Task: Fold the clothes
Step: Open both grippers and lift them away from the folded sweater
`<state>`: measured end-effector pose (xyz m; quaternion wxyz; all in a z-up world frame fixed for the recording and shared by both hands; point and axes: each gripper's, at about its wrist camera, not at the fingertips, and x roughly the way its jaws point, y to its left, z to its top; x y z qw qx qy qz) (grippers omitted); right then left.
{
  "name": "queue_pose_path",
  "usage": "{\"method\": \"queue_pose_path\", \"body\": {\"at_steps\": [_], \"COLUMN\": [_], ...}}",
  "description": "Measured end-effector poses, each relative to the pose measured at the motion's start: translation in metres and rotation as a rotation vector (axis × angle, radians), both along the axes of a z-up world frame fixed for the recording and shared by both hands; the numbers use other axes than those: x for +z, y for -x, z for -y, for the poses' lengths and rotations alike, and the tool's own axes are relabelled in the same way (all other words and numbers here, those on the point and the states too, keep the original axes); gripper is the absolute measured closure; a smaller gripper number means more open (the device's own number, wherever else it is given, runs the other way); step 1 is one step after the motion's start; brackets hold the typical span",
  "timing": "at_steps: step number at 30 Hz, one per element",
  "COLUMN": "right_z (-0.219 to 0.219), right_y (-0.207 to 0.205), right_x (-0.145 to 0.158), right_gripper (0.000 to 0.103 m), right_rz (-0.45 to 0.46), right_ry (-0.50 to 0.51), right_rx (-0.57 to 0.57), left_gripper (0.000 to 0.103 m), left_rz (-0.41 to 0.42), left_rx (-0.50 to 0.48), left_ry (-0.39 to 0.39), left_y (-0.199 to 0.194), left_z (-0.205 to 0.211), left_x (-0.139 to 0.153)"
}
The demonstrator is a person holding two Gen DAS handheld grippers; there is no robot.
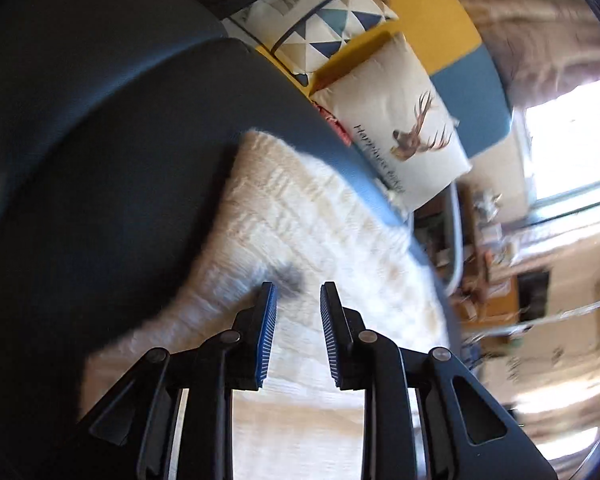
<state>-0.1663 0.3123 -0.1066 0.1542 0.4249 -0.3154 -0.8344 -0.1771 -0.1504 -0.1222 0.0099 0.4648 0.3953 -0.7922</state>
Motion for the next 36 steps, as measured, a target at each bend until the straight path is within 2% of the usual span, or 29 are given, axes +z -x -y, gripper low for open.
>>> {"method": "queue_pose_path", "body": {"at_steps": [2, 4, 6, 7, 9, 13, 16, 18, 20, 23, 26, 29, 31, 32, 34, 36], "right_z": [0.007, 0.008, 0.003, 0.001, 0.006, 0.056, 0.110, 0.138, 0.150, 0.142, 0.142, 0.150, 0.157, 0.164, 0.161, 0.151], "right_y": [0.004, 0.010, 0.008, 0.007, 0.003, 0.019, 0.037, 0.045, 0.053, 0.052, 0.059, 0.067, 0.069, 0.073, 0.073, 0.081], "right_x": [-0.002, -0.013, -0.007, 0.000, 0.020, 0.040, 0.036, 0.018, -0.008, -0.002, 0.009, 0.013, -0.003, -0.011, -0.007, 0.007], "right_gripper": [0.096, 0.096, 0.090, 0.078, 0.076, 0.076, 0.076, 0.076, 0.081, 0.081, 0.080, 0.079, 0.079, 0.081, 0.081, 0.080], "right_rz": [0.049, 0.125, 0.119, 0.098, 0.017, -0.063, -0.060, -0.009, 0.073, 0.046, 0.016, -0.018, 0.026, 0.055, 0.046, 0.011], "right_ry": [-0.186, -0.285, -0.287, -0.293, -0.299, -0.326, -0.407, -0.562, -0.708, -0.636, -0.549, -0.468, -0.471, -0.513, -0.487, -0.387], "right_rx": [0.015, 0.028, -0.015, -0.036, -0.055, 0.091, 0.256, 0.311, 0.342, 0.325, 0.322, 0.346, 0.394, 0.421, 0.419, 0.383], "left_gripper": [0.083, 0.083, 0.083, 0.083, 0.083, 0.083, 0.083, 0.083, 0.083, 0.083, 0.083, 0.083, 0.083, 0.083, 0.083, 0.083], "left_rz": [-0.004, -0.025, -0.046, -0.058, -0.090, -0.138, -0.052, -0.006, -0.023, -0.055, -0.107, -0.093, -0.037, -0.029, -0.045, -0.115], "left_rx": [-0.052, -0.082, -0.111, -0.124, -0.146, -0.188, -0.209, -0.203, -0.206, -0.199, -0.217, -0.246, -0.252, -0.249, -0.250, -0.274], "left_ry": [0.076, 0.133, 0.190, 0.209, 0.208, 0.210, 0.265, 0.330, 0.337, 0.275, 0.267, 0.330, 0.380, 0.381, 0.352, 0.291], "left_y": [0.001, 0.001, 0.001, 0.002, 0.008, 0.022, 0.044, 0.047, 0.040, 0.035, 0.040, 0.055, 0.063, 0.063, 0.062, 0.066], "left_z": [-0.005, -0.009, -0.014, -0.016, -0.019, -0.025, -0.030, -0.027, -0.018, -0.008, -0.014, -0.025, -0.026, -0.023, -0.021, -0.026], "left_x": [0.003, 0.013, 0.023, 0.028, 0.035, 0.046, 0.029, 0.013, 0.004, 0.009, 0.022, 0.022, 0.010, 0.006, 0.012, 0.026]}}
